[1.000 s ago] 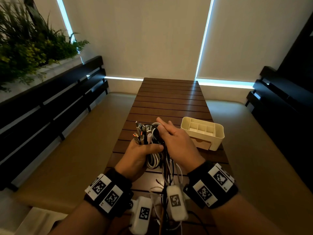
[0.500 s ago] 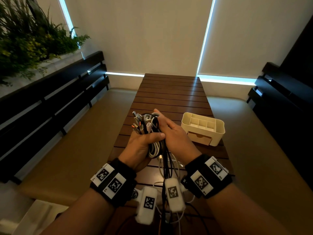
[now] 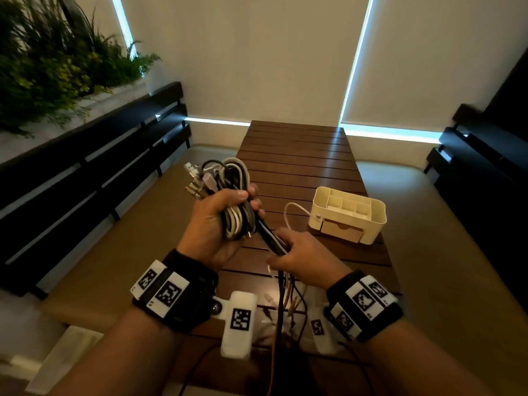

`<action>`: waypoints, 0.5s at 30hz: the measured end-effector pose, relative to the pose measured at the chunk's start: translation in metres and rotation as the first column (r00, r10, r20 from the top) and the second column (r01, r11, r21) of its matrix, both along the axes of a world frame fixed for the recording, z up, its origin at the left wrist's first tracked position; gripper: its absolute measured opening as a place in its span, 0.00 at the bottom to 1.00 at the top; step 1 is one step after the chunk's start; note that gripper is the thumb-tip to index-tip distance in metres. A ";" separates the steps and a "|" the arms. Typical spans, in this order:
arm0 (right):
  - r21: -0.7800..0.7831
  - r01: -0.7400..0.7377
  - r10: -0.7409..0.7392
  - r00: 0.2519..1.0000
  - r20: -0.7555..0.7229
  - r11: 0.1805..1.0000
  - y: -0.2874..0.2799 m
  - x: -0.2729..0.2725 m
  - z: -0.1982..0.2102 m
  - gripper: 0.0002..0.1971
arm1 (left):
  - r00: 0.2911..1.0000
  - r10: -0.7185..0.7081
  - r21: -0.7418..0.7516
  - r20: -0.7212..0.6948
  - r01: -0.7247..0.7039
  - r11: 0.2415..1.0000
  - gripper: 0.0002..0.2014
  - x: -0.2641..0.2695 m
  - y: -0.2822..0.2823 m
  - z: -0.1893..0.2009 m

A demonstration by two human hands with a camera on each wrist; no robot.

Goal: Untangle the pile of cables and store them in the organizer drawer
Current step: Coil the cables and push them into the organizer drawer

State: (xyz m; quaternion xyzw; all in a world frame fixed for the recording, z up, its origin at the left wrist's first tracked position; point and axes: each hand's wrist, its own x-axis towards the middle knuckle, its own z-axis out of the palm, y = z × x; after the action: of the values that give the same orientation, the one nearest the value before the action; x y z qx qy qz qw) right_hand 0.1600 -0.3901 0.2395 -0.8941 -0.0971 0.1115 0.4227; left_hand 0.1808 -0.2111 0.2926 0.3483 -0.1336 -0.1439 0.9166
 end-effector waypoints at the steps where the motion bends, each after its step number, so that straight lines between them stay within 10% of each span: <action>1: -0.078 0.010 -0.010 1.000 -0.007 0.997 -0.008 0.002 -0.001 0.07 | 1.000 0.000 -0.018 0.008 0.000 1.000 0.05 0.000 0.003 0.003; 7: -0.468 0.166 -0.175 0.984 0.024 0.868 -0.039 0.017 -0.017 0.18 | 0.994 0.112 -0.002 -0.006 -0.112 0.994 0.05 0.007 0.011 -0.001; 12: -0.375 -0.014 -0.078 0.970 -0.229 0.927 -0.043 0.015 -0.019 0.60 | 0.974 0.218 0.106 -0.063 -0.211 0.972 0.10 0.010 0.002 -0.018; 15: -0.198 0.033 -0.061 0.988 -0.141 0.980 -0.039 0.006 0.002 0.60 | 0.959 0.269 0.141 -0.094 -0.254 0.957 0.16 0.012 0.003 -0.029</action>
State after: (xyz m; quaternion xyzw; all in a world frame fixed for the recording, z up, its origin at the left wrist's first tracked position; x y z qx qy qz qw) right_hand 0.1658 -0.4292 0.2413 -0.9228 -0.0332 0.1756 0.3414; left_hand 0.1932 -0.2085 0.2640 0.4123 -0.0253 -0.0488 0.9094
